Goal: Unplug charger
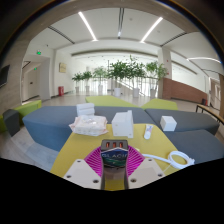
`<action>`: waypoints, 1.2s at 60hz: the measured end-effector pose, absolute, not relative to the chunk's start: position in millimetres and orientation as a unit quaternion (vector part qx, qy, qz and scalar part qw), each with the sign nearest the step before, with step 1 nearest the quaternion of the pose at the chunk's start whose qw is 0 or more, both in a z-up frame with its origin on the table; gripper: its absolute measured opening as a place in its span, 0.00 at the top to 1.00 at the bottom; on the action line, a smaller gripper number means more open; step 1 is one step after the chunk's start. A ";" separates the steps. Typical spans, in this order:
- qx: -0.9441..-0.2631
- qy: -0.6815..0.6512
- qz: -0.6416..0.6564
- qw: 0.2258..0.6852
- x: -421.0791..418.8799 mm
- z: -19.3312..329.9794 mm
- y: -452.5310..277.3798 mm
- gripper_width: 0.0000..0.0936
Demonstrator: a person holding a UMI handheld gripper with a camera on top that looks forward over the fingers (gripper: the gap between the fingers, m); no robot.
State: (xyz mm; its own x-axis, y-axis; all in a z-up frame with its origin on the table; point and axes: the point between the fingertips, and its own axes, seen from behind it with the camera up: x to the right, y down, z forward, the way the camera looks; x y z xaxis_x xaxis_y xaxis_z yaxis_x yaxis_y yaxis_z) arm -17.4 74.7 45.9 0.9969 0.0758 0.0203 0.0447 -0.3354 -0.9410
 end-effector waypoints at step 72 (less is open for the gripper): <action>-0.907 -0.035 -0.047 0.417 121.4 20.5 -14.5 0.10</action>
State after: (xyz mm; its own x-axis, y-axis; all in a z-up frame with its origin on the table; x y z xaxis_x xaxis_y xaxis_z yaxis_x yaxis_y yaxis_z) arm 121.4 -14.5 20.5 0.9932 0.0247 0.1141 0.1026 -0.6505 -0.7525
